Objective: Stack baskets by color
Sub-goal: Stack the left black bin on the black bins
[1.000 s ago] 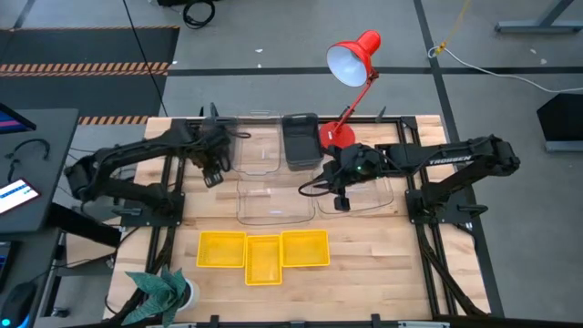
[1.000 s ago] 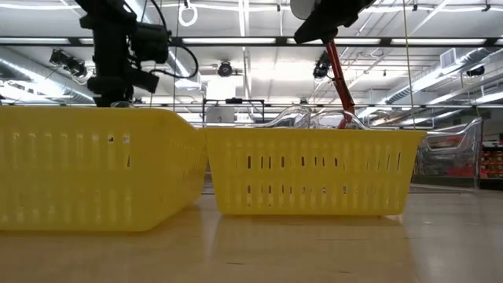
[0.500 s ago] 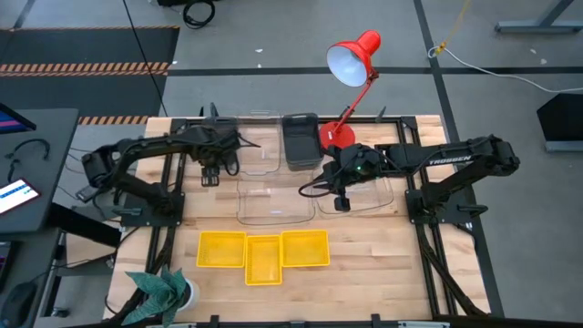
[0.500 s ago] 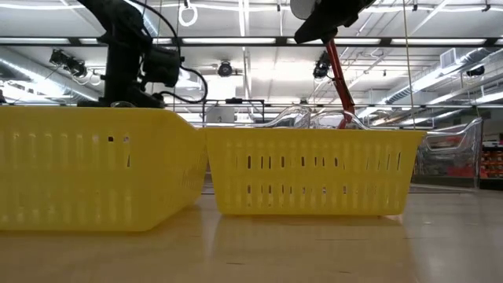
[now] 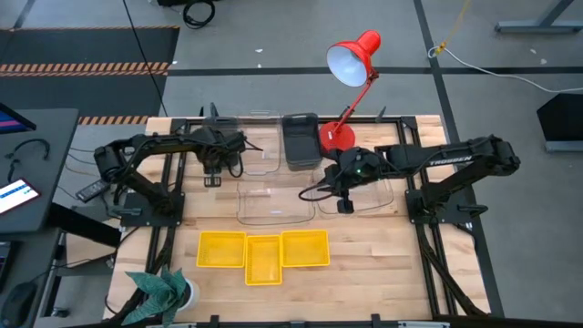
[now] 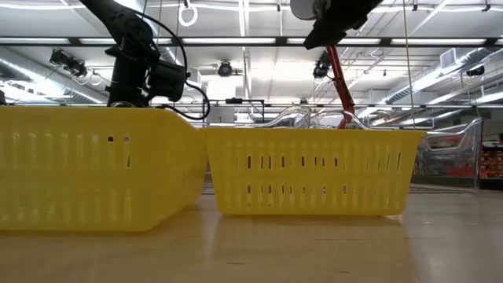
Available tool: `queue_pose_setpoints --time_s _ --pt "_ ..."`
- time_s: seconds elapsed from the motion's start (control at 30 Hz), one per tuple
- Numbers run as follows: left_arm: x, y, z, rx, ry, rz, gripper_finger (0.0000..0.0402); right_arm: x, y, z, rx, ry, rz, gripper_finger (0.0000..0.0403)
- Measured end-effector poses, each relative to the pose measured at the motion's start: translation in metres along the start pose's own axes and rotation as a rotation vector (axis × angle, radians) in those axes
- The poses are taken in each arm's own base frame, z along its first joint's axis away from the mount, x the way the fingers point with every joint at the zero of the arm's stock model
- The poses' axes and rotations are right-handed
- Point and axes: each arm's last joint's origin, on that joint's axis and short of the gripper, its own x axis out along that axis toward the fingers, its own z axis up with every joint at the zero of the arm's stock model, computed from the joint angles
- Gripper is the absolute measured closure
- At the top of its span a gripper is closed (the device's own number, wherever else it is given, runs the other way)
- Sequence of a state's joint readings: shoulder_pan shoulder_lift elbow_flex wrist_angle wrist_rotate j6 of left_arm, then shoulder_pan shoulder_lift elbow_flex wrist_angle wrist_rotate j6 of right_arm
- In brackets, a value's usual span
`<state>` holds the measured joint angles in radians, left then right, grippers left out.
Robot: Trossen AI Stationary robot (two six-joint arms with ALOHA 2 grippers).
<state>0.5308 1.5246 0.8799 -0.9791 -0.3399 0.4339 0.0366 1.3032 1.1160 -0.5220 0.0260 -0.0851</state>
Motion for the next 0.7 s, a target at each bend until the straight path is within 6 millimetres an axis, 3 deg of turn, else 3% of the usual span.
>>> queue_pose_setpoints --time_s 0.13,0.37,0.53,0.7 --pt "-0.001 0.000 -0.002 -0.004 0.024 0.035 0.0393 0.001 0.004 -0.002 -0.001 0.008 -0.020 0.0330" --pt "-0.022 0.004 -0.014 -0.045 0.106 0.033 0.0397 0.001 0.006 -0.016 0.037 0.003 -0.028 0.0330" --pt "-0.052 0.010 -0.013 -0.097 0.128 0.053 0.0399 -0.011 0.006 -0.020 0.066 -0.026 -0.080 0.0330" --pt "-0.095 0.010 -0.005 -0.110 0.066 0.142 0.0400 -0.026 0.008 -0.032 0.084 -0.075 -0.107 0.0330"
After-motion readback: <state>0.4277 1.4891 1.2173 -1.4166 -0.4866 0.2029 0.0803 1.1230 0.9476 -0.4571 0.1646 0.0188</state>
